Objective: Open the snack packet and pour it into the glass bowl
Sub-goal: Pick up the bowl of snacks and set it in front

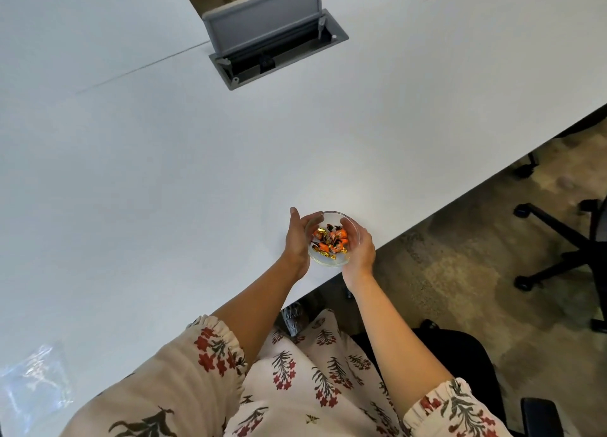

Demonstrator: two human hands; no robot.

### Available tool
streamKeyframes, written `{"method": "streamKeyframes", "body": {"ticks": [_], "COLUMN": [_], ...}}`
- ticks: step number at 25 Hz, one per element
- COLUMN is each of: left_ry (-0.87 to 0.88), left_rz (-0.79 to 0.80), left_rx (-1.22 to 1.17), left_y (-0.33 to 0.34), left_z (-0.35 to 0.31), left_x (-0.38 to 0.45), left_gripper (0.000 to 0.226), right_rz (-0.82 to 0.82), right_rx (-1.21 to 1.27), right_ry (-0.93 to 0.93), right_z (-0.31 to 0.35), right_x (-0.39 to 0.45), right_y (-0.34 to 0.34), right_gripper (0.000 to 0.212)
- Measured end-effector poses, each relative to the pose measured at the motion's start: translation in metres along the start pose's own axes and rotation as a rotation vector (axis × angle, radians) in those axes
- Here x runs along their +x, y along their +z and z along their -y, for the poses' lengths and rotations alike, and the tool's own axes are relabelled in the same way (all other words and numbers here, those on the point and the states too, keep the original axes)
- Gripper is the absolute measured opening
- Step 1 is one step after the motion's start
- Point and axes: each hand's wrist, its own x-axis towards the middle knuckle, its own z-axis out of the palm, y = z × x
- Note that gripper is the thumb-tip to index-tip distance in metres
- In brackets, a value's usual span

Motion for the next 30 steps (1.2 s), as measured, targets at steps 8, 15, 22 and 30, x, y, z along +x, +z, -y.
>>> {"method": "streamKeyframes", "body": {"ticks": [8, 15, 22, 30], "left_ry": [0.061, 0.148, 0.217, 0.254], "left_rz": [-0.072, -0.183, -0.276, -0.34], "left_rx": [-0.111, -0.223, -0.29, -0.362], "left_y": [-0.042, -0.102, -0.177, -0.259], "left_z": [-0.036, -0.083, -0.113, -0.145], "left_x": [-0.018, -0.056, -0.085, -0.1], "left_gripper": [0.071, 0.068, 0.066, 0.07], "right_rz": [0.116, 0.268, 0.374, 0.446], "right_rx": [-0.121, -0.163, -0.268, -0.324], "right_ry": [0.006, 0.028, 0.043, 0.088], "right_z": [-0.002, -0.023, -0.066, -0.112], "right_x": [-0.029, -0.066, -0.101, -0.127], "right_y": [0.056, 0.132, 0.2, 0.272], "right_gripper": [0.039, 0.037, 0.032, 0.03]}}
